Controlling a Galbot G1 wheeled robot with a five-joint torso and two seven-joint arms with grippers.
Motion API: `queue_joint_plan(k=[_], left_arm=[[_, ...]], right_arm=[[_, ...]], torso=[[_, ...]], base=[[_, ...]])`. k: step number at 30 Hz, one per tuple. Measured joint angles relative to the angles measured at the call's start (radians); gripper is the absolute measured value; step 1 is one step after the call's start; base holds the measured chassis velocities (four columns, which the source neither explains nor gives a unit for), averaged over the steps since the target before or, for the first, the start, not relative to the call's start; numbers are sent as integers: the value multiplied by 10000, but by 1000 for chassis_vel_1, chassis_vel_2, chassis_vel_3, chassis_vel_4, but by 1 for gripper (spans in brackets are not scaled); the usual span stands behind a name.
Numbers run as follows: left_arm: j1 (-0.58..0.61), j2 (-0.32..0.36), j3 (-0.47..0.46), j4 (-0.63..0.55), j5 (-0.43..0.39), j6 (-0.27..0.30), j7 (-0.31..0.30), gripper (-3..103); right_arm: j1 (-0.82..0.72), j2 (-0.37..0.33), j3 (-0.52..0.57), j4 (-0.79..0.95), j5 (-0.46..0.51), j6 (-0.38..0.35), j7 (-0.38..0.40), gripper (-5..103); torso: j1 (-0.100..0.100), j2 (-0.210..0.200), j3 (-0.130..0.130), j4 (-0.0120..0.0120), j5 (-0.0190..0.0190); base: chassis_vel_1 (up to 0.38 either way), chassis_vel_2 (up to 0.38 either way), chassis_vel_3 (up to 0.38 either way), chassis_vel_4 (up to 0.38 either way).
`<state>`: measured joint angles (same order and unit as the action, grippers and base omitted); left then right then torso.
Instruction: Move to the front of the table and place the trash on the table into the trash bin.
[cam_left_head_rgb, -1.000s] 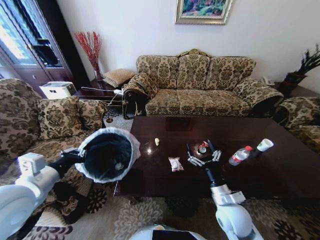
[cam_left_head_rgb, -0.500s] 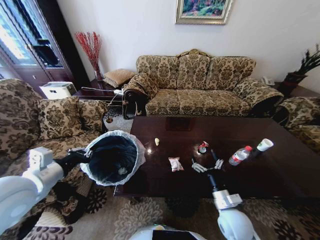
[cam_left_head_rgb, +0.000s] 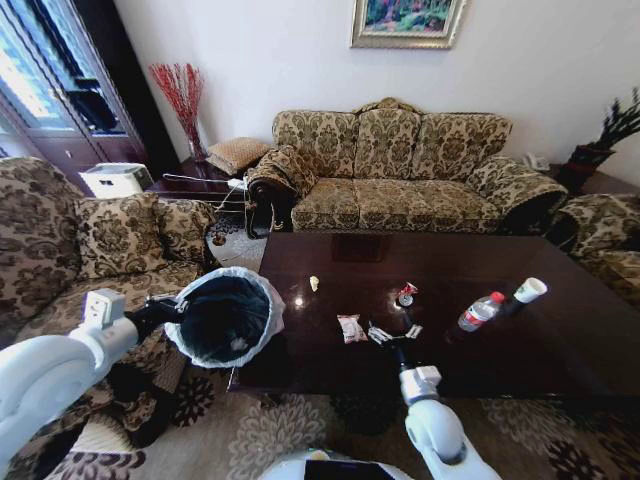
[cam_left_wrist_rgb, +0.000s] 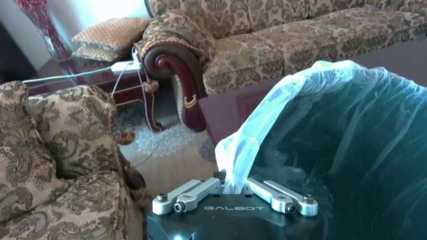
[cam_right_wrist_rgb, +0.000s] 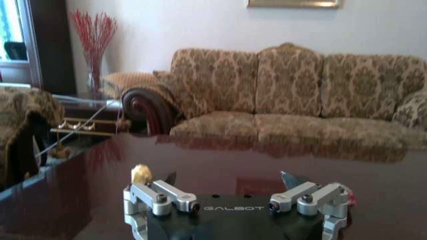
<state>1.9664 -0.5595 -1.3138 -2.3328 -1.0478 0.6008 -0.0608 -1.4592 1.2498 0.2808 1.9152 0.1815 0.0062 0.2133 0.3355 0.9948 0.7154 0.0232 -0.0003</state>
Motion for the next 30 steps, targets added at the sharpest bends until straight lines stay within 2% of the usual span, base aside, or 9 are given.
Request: queue_joint_plan(k=[5,17,19,21,24,26,27,29,30], left_arm=[[-64,74,178,270,566,-162,264,0],[-22,-106,239,264,859,-209,393,0],[7,-56,234,264,851,-216,407,0],[15,-43,224,264,843,-223,416,0],[47,-6,187,264,814,-260,422,0],[69,16,184,267,809,-272,422,0],[80,45,174,268,796,-293,423,0],[79,61,161,268,779,-306,422,0],[73,83,136,268,749,-328,419,0]], right_arm=[[590,315,-405,-1104,227,-309,229,100],[1710,743,-1112,-2751,816,-716,329,99],[1906,809,-1169,-3020,985,-778,310,90],[1992,840,-1182,-3110,1046,-834,307,90],[2134,906,-1217,-3226,1162,-974,291,68],[2147,914,-1233,-3226,1187,-1000,288,68],[2137,916,-1248,-3203,1202,-1034,285,57],[2115,916,-1253,-3168,1225,-1065,283,57],[2082,912,-1270,-3119,1294,-1098,283,47]], torso=[[0,0,0,1,3],[0,0,-1,2,2],[0,0,-1,1,2],[0,0,-1,1,3],[-1,0,-1,1,3],[0,0,-1,1,2],[0,0,-1,1,2],[0,0,-1,2,2],[-1,0,-1,1,3]], base=[[0,0,0,0],[0,0,0,0],[0,0,0,0],[0,0,0,0],[0,0,0,0],[0,0,0,0],[0,0,0,0],[0,0,0,0],[0,0,0,0]])
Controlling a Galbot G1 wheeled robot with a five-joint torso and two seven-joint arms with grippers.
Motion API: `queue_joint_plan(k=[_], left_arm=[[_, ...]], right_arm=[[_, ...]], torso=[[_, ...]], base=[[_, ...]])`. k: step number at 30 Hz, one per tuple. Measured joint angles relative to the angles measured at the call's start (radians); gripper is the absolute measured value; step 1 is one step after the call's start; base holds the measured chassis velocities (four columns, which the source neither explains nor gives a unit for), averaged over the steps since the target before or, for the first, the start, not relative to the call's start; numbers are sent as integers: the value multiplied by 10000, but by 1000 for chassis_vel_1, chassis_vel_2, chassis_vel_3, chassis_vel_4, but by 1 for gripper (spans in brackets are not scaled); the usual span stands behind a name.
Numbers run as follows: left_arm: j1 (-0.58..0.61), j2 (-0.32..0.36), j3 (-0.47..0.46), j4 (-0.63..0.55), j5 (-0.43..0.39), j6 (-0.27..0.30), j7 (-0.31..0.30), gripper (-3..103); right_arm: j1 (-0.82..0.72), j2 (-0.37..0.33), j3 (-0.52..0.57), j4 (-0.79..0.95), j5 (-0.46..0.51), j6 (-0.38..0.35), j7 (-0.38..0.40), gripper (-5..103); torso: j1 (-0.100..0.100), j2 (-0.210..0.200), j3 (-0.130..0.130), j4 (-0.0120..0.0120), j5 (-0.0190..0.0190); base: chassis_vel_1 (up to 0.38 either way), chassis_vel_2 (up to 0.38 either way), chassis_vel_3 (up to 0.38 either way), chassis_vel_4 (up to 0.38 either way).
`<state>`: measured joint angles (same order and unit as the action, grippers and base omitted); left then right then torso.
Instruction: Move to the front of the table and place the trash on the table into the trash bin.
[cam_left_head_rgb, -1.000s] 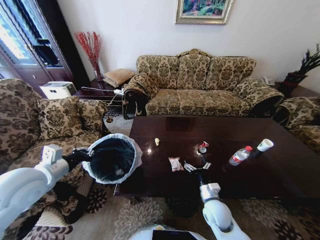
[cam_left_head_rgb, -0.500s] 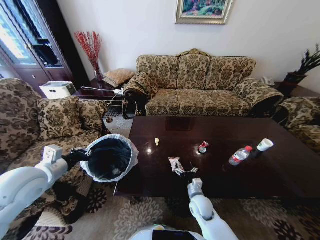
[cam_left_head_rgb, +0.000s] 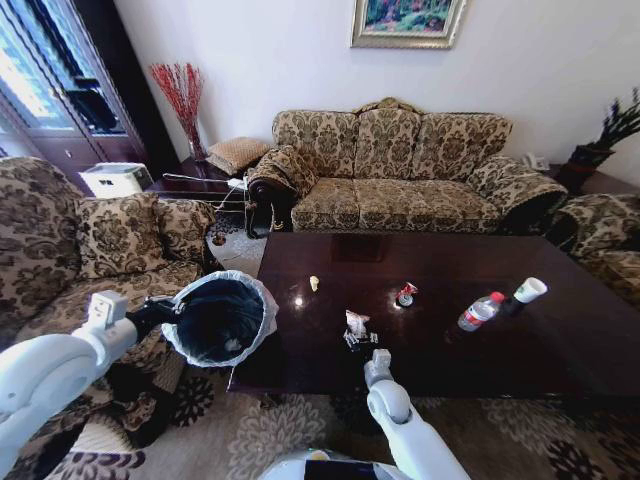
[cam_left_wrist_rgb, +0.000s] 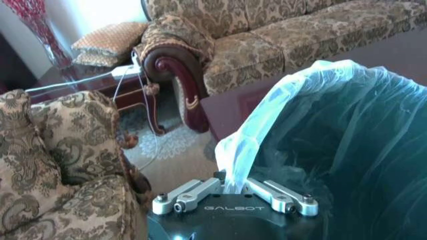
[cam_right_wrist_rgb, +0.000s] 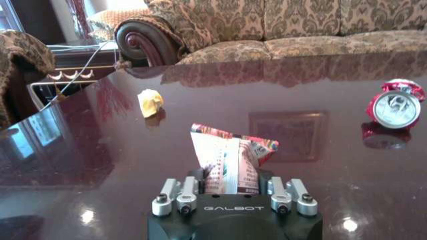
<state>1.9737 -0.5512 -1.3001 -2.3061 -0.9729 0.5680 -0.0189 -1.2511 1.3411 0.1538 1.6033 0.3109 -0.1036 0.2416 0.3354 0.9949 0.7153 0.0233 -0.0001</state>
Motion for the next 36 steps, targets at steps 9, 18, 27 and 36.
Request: queue_joint_plan(k=[9,18,27,36], left_arm=[[49,147,-118,-199,-83,-12,-25,0],[83,213,-126,-440,-45,-11,-24,0],[303,266,-90,-587,8,-52,2,0],[677,266,-140,-1119,-140,99,2,0]], right_arm=[[-252,-65,18,402,361,-68,3,15],[-803,-292,234,2122,282,1915,-226,7],[-802,-1194,-697,5998,562,2780,-2192,7],[372,-1532,-2653,6917,890,2115,-3403,7]], torso=[[0,0,0,1,1],[0,0,0,0,2],[-1,0,-1,2,0],[0,0,-1,0,-1]], base=[[0,0,0,0],[0,0,0,0],[0,0,0,0],[0,0,0,0]])
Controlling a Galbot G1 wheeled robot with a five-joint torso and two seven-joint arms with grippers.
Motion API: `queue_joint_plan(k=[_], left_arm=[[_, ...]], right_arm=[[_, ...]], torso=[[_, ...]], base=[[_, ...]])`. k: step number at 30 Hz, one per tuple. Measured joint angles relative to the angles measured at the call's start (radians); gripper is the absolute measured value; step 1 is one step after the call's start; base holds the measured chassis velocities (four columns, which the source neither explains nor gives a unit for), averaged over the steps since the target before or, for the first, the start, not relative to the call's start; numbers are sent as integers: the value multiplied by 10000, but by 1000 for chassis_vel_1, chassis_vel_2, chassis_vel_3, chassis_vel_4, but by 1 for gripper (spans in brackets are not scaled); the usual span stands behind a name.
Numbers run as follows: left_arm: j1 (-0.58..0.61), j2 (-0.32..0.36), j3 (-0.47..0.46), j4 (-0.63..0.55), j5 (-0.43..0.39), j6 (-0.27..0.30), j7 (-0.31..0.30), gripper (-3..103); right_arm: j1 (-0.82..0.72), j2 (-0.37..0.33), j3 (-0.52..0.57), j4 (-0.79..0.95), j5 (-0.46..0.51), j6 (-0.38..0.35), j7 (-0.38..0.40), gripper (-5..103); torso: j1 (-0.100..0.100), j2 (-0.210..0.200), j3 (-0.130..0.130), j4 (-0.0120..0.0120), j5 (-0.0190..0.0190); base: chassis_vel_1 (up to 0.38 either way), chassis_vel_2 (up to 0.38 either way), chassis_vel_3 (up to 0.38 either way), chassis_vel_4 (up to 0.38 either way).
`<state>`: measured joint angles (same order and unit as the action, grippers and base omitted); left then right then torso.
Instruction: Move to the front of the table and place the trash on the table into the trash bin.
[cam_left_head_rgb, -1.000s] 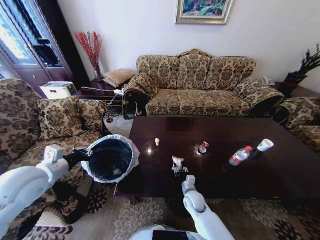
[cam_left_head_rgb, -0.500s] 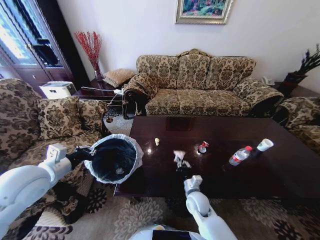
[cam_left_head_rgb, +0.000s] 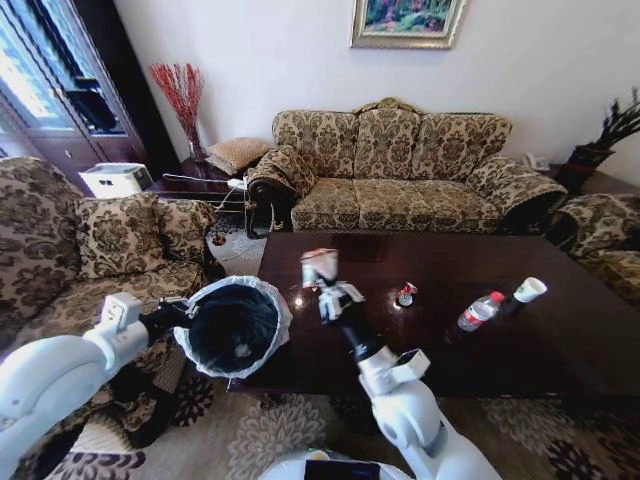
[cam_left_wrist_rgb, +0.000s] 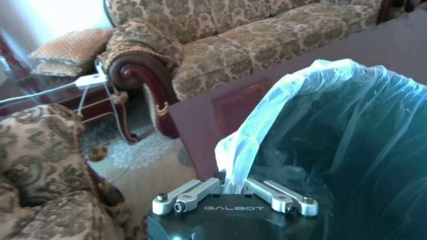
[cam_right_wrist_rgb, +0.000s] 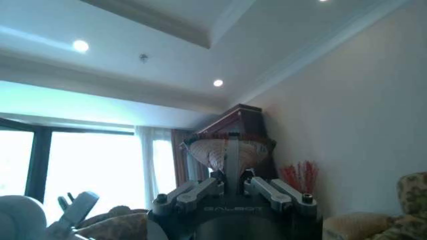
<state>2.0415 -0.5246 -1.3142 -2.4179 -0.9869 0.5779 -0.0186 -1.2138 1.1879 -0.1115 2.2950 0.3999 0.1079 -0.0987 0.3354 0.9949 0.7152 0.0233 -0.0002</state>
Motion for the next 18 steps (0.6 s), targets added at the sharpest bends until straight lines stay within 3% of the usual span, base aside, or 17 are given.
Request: queue_joint_plan(k=[6,18], left_arm=[[341,-238,-233,-563,-100,61,-38,0],[640,-489,-323,-756,-94,80,-55,0]], right_arm=[[289,-6,-908,-633,-478,-315,-377,7],[-67,-252,-1237,-520,-935,-411,-638,3]], torso=[[0,0,0,-1,2],[0,0,0,-1,1]], base=[[0,0,0,0],[0,0,0,0]])
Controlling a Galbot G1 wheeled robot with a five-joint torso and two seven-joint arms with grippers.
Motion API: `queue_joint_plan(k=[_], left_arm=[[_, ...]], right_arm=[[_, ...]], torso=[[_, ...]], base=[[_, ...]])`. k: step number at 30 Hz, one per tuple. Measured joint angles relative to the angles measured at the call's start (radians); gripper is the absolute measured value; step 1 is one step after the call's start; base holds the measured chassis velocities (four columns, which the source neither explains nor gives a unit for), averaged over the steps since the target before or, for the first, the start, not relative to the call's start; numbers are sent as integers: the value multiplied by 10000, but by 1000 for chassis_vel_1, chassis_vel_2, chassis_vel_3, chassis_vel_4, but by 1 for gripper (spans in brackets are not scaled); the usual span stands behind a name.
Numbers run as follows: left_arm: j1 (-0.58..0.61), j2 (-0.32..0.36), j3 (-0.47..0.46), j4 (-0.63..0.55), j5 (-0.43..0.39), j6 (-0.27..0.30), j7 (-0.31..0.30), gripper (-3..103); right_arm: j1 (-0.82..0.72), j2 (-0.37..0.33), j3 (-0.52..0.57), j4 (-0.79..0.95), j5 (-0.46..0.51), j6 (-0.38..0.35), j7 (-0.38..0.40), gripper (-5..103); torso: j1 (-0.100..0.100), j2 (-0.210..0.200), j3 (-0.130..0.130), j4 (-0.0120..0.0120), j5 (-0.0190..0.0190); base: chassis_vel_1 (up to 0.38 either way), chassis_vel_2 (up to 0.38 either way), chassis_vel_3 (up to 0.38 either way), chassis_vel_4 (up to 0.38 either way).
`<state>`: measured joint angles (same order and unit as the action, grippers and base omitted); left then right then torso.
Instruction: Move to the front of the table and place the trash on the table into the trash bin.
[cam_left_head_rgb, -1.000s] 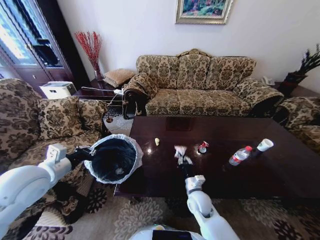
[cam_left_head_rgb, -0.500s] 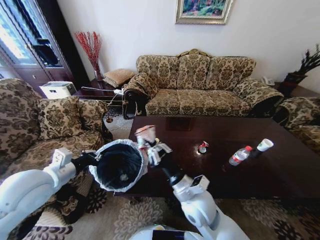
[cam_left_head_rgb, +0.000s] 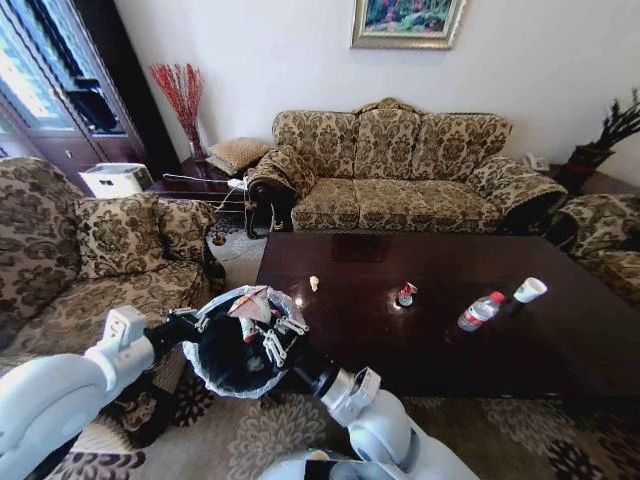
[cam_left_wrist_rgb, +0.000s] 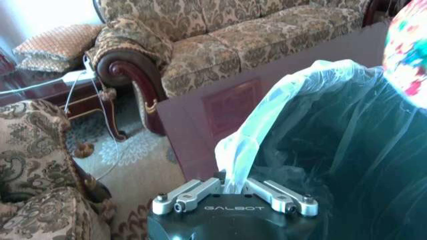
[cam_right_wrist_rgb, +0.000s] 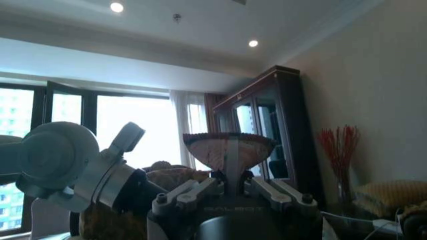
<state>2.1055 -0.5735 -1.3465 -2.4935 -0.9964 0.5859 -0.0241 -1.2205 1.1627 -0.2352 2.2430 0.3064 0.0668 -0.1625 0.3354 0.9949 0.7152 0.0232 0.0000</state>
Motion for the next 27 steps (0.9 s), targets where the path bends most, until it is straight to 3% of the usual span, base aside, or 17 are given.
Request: queue_joint_plan(k=[11,12,14,15,16,17,19,20,22,23,25,26,27], left_arm=[[120,-372,-36,-78,-17,20,-2,0],[132,-409,-43,-78,-17,20,-1,0],[151,-437,-50,-78,-15,20,-1,0],[181,-463,-60,-78,-14,22,-1,0],[181,-463,-60,-78,-14,22,-1,0],[192,-470,-66,-78,-12,23,-1,0],[197,-470,-70,-78,-12,23,0,0],[202,-470,-73,-78,-12,23,1,0],[210,-470,-76,-78,-11,25,2,0],[213,-470,-77,-77,-9,27,3,0],[213,-470,-77,-78,-7,28,8,0],[213,-470,-77,-77,-7,32,12,0],[211,-471,-77,-78,-5,39,16,0]], right_arm=[[-70,-124,91,91,-97,59,-77,17],[-83,-122,93,92,-117,80,-86,26],[-98,-110,94,92,-133,93,-98,26],[-112,-99,95,92,-147,103,-116,37],[-112,-99,95,92,-147,103,-116,37],[-123,-91,95,92,-163,107,-122,47],[-132,-82,95,92,-174,108,-125,47],[-139,-77,95,92,-180,108,-128,58],[-155,-71,97,97,-189,110,-133,58],[-167,-64,103,99,-195,117,-151,70],[-186,-52,106,102,-197,131,-164,70],[-195,-45,111,107,-197,145,-175,80],[-199,-40,116,111,-194,197,-202,80]], torso=[[0,0,0,1,1],[0,1,0,0,0],[0,0,0,0,0],[0,0,0,1,0],[0,0,0,1,0],[0,0,0,1,0],[0,0,0,0,0],[0,0,0,0,0],[0,0,0,0,0],[0,0,0,0,0],[0,0,0,0,0],[0,0,0,0,0],[0,0,0,0,0]], base=[[0,0,0,0],[0,0,0,0],[0,0,0,0],[0,0,0,0],[0,0,0,0],[0,0,0,0],[0,0,0,0],[0,0,0,0],[0,0,0,0],[0,0,0,0],[0,0,0,0],[0,0,0,0],[0,0,0,0]])
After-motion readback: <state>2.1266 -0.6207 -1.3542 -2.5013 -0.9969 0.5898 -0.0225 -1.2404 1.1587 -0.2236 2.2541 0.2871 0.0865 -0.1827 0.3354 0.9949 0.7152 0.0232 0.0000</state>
